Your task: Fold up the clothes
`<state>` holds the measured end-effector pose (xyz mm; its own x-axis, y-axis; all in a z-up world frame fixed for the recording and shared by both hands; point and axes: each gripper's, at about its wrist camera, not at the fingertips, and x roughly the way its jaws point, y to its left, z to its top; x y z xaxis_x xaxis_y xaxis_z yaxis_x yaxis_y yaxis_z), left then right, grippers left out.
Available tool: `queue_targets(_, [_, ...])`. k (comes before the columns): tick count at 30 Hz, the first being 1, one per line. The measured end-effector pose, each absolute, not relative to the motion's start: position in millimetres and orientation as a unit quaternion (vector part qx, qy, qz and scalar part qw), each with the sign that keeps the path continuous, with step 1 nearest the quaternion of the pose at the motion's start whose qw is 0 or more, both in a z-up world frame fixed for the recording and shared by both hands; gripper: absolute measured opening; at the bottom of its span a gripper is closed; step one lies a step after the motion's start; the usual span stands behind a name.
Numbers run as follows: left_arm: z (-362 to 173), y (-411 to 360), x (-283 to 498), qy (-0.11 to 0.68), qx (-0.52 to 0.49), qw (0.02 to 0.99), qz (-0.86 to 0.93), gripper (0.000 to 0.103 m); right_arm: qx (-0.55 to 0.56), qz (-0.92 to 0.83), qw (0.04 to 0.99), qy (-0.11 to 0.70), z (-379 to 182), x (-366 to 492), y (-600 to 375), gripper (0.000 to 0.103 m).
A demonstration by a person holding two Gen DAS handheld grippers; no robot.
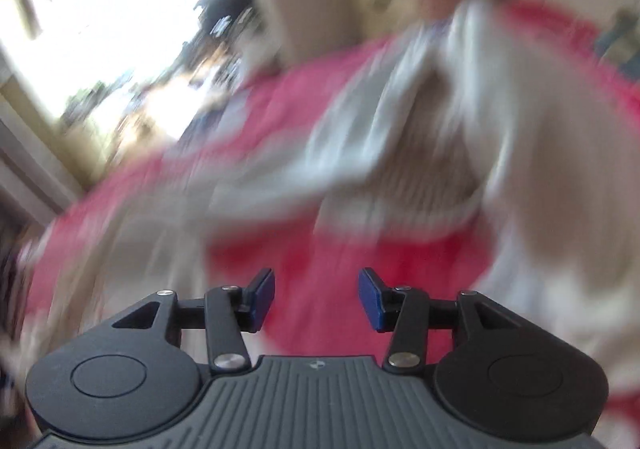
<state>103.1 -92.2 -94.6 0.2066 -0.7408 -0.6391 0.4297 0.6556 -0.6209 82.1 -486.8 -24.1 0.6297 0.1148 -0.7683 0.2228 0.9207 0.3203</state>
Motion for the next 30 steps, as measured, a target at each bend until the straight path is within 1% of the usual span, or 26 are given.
queue_targets(3, [-80.7,-70.1,91.2,0.5,-0.153,0.755,-0.396,0.056,0.238,0.013,0.855,0.461,-69.1,70.8,-486.2,0.049])
queue_targets(5, [-75.3,-45.5,78.8,0.515,-0.155,0.741,-0.402,0.056,0.25,0.035,0.844,0.473,-91.2,71.6,-487.5,0.049])
queue_targets(10, [-67.9,18.8,33.9,0.57,-0.137,0.714,-0.384,0.056,0.278,0.059,0.845,0.453,-109.2,77.2,-490.6,0.051])
queue_targets(15, [-80.3,60.0,-3.1,0.631,-0.145,0.687,-0.33,0.056,0.284,0.102,0.834,0.461,-114.4,71.4,-491.9,0.051])
queue_targets(21, [-107.0,61.8,-24.3,0.655,-0.185,0.664,-0.31,0.056,0.294,0.096,0.838,0.45,-110.9,68.5,-501.4,0.051])
queue_targets(28, [-125.9,45.7,-30.6,0.649,-0.235,0.649,-0.321,0.055,0.293,0.116,0.83,0.46,-115.6,70.4,-496.7,0.051])
queue_targets(30, [-128.8,41.4,-30.5,0.647,-0.24,0.649,-0.321,0.055,0.293,0.114,0.83,0.461,-117.2,71.1,-498.1,0.049])
